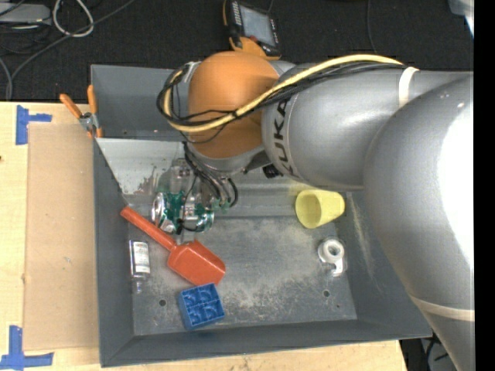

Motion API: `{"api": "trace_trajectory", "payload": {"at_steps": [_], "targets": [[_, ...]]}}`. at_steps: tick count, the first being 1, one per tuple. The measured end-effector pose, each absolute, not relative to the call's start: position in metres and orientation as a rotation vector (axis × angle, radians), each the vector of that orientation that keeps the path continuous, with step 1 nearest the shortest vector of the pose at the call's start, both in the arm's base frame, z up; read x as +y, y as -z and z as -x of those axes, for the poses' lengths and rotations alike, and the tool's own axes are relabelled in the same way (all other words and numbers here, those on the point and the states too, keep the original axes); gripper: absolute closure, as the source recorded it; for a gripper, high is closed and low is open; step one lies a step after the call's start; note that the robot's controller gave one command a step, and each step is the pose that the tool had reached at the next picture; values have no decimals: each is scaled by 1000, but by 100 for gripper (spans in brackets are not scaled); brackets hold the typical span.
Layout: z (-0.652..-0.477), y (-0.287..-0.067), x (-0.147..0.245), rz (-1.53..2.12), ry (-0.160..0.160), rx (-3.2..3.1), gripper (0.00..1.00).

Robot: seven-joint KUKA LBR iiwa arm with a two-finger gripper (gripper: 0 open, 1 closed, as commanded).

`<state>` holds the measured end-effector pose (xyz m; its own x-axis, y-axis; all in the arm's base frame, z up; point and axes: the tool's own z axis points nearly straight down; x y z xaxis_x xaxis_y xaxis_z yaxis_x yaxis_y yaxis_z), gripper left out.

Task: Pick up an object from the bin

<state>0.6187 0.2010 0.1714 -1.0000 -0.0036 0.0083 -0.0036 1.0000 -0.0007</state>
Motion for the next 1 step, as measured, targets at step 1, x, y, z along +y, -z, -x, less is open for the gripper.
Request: {"api": "trace_trajectory", "payload": {"at_steps": [1], "targets": [[-621, -176, 199, 4, 1, -3140, 0]]}}
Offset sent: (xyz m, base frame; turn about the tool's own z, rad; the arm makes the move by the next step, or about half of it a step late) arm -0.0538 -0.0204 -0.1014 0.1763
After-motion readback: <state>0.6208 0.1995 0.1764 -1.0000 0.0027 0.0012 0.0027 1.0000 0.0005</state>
